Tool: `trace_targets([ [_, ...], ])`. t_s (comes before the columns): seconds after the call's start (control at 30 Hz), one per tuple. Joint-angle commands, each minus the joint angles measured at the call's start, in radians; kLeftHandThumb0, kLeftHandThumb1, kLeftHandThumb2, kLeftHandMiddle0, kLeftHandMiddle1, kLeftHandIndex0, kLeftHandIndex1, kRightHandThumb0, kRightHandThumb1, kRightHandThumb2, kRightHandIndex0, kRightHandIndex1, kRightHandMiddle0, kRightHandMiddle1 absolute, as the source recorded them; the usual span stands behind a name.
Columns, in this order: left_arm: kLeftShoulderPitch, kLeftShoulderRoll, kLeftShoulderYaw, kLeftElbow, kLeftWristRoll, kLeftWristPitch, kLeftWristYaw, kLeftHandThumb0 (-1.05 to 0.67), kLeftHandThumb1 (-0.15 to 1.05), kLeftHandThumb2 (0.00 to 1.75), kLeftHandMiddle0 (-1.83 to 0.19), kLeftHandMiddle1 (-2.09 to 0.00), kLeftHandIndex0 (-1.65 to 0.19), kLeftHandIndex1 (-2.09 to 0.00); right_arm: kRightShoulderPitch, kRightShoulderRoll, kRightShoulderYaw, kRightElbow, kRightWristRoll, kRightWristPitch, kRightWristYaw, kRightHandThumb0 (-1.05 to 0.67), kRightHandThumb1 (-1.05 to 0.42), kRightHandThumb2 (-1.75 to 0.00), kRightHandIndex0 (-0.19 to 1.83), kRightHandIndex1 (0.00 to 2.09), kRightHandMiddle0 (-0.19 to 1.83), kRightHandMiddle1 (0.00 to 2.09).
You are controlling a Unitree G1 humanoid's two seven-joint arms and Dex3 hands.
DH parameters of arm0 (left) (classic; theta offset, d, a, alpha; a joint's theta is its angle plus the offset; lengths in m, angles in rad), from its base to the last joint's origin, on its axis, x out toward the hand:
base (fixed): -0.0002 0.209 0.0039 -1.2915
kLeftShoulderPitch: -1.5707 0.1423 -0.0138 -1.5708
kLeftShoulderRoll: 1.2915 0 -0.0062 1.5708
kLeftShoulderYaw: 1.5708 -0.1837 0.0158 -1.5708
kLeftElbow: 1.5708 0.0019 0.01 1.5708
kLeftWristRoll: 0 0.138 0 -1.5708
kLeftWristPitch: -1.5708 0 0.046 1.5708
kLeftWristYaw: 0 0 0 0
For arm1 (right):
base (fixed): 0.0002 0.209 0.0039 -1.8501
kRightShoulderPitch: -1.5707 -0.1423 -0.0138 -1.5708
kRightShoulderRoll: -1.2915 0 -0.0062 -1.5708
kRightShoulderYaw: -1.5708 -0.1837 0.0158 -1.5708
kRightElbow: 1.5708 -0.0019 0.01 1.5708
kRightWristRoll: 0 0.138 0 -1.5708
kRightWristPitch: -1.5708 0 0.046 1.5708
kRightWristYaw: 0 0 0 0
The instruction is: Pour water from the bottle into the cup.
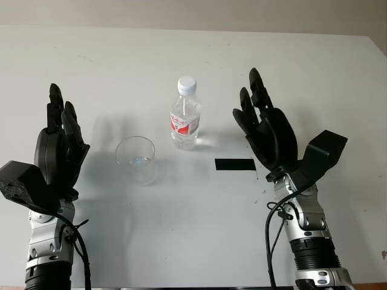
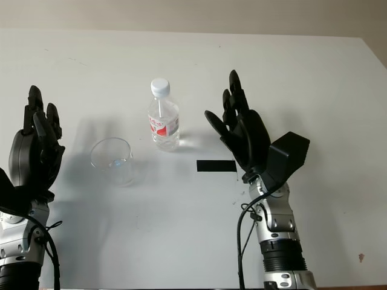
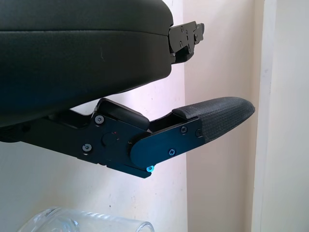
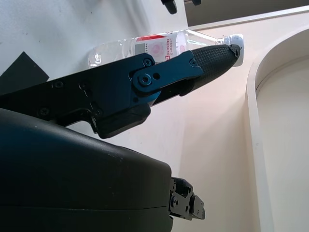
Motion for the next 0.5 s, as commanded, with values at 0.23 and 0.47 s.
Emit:
trace_targets([
  [0.23, 0.005, -0.009, -0.01, -0.018, -0.006, -0.021, -0.009, -0.8, 1.05, 0.77, 0.19, -0.03, 0.19, 0.0, 0.019, -0.004, 0.007, -0.04, -0.021, 0.014, -0.001, -0.89, -1.04, -0.05, -0.19, 0.0, -0.19, 0.0],
  [0.47, 0.025, -0.016, -0.007, -0.036, -0.001, -0.029, -0.001, -0.8, 1.05, 0.76, 0.19, -0.03, 0.19, 0.0, -0.026, -0.004, 0.052, -0.021, -0.083, -0.022, 0.014, -0.92, -0.98, -0.04, -0.19, 0.0, -0.19, 0.0],
])
